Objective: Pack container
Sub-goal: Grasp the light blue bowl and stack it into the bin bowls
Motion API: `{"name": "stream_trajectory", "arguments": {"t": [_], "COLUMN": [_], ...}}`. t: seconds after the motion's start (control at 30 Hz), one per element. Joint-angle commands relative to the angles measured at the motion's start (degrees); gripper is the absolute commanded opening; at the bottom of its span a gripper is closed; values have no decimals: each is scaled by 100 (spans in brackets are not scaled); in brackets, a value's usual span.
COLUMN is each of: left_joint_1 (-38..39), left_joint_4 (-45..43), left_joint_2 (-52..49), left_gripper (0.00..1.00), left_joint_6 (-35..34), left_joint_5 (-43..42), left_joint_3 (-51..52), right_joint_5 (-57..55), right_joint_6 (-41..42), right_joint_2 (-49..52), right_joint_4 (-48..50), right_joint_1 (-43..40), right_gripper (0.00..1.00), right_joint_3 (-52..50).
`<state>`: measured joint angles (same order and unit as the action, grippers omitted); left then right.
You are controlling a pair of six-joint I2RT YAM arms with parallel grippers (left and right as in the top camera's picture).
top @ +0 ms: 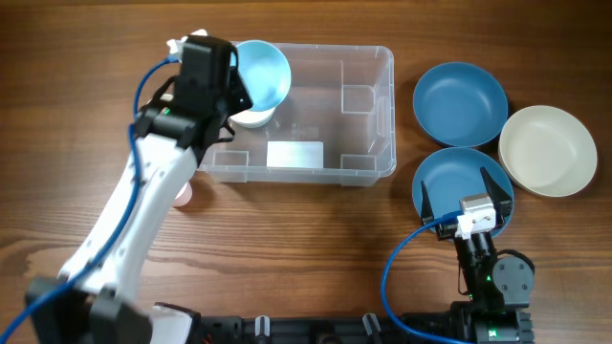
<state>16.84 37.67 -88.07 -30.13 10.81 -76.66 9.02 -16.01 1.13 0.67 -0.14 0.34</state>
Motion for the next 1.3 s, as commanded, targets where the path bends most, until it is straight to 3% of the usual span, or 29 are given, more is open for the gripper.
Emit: {"name": "stream_trajectory", "arguments": {"t": [0.0, 0.3, 0.33, 0.37, 0.5, 0.6, 0.73, 0.87, 1.0, 1.07, 1.1, 1.27], "left_joint_1": [-122, -188, -203, -214, -293, -363, -494, -588, -546, -461, -404, -68], "left_joint_4": [-157, -323, -387, -413, -249, 9, 927, 1886, 1810, 1722, 1670, 1200], "left_joint_2": [-614, -1325, -1305, -1283, -1043, -737, 116, 1060, 1456, 1362, 1257, 348], "left_gripper": [4, 5, 35, 57, 69, 71, 67, 64, 35, 10, 4, 4], "left_joint_6": [-31, -28, -9, -11, -11, -11, -42, -577, -570, -514, -503, -481], "left_joint_5": [236, 247, 262, 258, 260, 260, 256, 188, -566, -586, -584, -586], "left_joint_3": [-11, -11, -13, -17, -186, -385, -555, -553, -553, -553, -553, -553], "right_joint_5": [96, 96, 96, 96, 96, 96, 96, 96, 96, 96, 96, 96], "right_joint_6": [-48, -46, -46, -48, -46, -48, -48, -46, -48, -48, -50, -46], "right_joint_2": [22, 22, 22, 22, 22, 22, 22, 22, 22, 22, 22, 22], "right_joint_4": [13, 13, 13, 13, 13, 13, 13, 13, 13, 13, 13, 13], "right_joint_1": [28, 28, 28, 28, 28, 28, 28, 28, 28, 28, 28, 28], "right_gripper": [100, 100, 100, 100, 100, 100, 100, 100, 100, 100, 100, 100], "right_joint_3": [-4, -4, -4, -4, -4, -4, -4, -4, -4, -4, -4, -4]}}
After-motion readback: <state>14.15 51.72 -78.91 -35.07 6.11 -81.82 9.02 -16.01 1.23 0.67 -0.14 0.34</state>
